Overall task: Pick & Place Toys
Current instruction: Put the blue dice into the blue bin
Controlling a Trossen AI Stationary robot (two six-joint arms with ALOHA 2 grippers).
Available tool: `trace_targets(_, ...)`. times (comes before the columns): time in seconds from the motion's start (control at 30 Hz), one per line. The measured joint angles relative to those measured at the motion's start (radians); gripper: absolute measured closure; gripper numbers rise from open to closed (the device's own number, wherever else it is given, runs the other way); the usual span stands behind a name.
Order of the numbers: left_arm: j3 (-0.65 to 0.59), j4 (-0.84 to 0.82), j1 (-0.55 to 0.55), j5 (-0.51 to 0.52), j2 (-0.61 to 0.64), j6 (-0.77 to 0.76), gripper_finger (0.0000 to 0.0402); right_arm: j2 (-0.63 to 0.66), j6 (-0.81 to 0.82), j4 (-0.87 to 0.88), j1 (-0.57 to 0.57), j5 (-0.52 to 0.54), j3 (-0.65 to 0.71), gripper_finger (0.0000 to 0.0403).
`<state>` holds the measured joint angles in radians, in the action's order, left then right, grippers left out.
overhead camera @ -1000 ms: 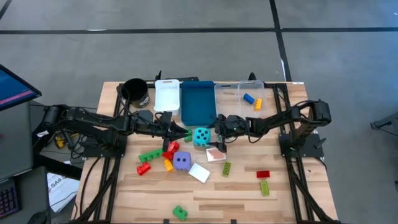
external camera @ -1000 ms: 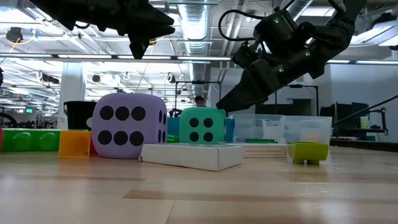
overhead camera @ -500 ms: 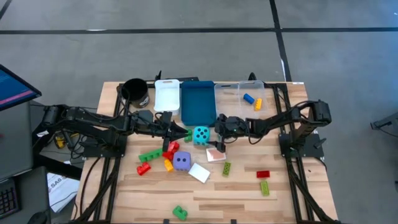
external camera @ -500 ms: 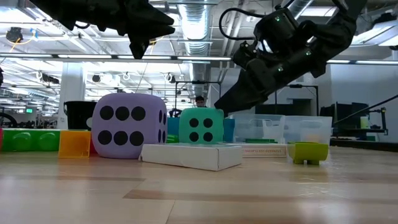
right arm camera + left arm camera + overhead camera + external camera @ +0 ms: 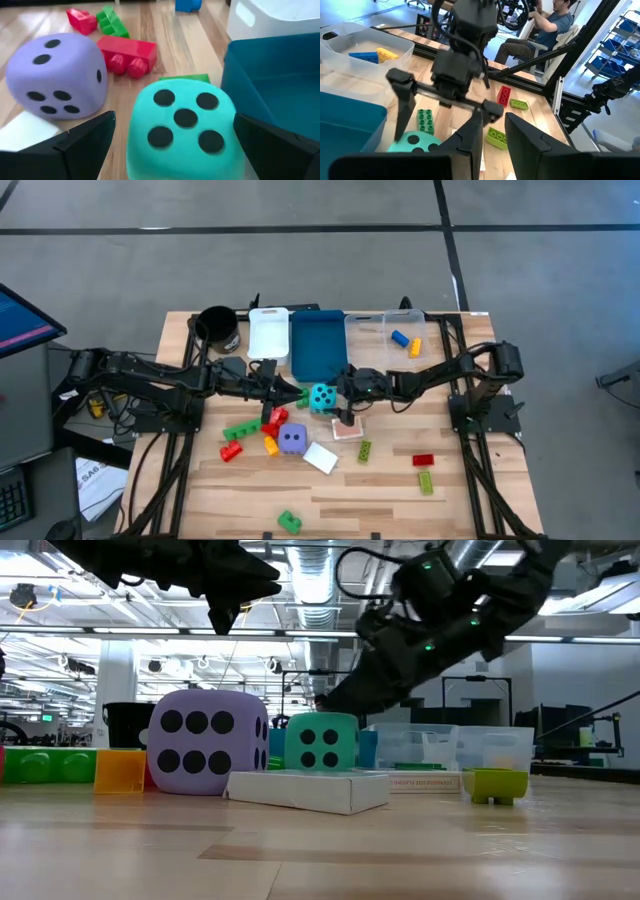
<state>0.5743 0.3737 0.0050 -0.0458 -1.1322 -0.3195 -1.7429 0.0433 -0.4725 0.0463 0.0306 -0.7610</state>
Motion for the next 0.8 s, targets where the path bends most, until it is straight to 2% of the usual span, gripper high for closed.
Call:
trace_targets(0.3, 0.0, -0.024, 0.0, -0.003, 0.0, 0.0, 0.0325, -0.183, 0.064, 0.238, 0.005, 0.029, -0.24, 0.0002)
trace_targets(0.57, 0.0, -0.061, 0.0, -0.002, 0.0, 0.0, 0.0325, -0.174, 0.091, 0.318, 0.003, 0.008, -0.281, 0.0012)
trace_targets(0.8, 0.0, -0.061, 0.0, 0.002, 0.0, 0.001, 0.0325, -0.141, 0.137, 0.36, -0.001, -0.008, -0.278, 0.0062)
